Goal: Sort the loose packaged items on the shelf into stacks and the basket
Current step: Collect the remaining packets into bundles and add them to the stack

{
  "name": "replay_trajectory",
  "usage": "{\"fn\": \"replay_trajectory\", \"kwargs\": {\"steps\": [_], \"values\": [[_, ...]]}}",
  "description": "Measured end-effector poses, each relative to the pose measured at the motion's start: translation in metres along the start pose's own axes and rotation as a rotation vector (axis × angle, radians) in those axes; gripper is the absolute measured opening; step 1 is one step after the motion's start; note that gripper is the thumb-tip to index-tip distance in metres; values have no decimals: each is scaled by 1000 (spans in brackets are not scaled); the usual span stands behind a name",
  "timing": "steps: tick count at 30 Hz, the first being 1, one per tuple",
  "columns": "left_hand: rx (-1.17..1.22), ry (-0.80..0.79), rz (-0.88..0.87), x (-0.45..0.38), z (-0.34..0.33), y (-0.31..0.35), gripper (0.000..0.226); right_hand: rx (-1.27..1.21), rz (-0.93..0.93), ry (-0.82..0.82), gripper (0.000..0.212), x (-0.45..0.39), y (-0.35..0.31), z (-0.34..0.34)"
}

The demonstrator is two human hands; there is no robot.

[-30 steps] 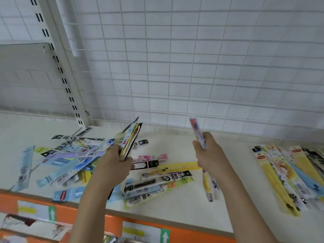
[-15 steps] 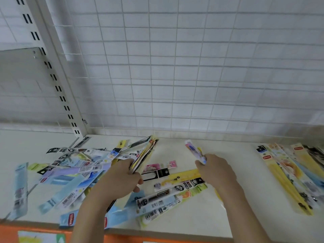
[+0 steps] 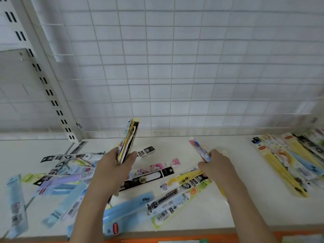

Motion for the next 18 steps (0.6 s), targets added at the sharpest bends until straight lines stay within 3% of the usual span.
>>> {"fn": "replay_trajectory", "kwargs": {"steps": [5, 12, 18], "values": [[7, 17, -92, 0, 8, 5, 43, -86, 50, 33, 23, 9, -16, 9], [52, 9, -71, -5, 28, -12, 34, -148, 163, -38, 70, 18, -50, -1], [56, 25, -65, -5, 56, -25, 20, -169, 186, -72, 78, 22, -86, -14]]}}
Point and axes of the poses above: each hand's wrist, its own x-axis away from the middle knuckle, its own z-axis out of the back of the hand, y = z × x, the point moved 8 cm from there along -x, towards the middle knuckle, and after that the axes turned 2 degrees about x, right-handed, at the moved point
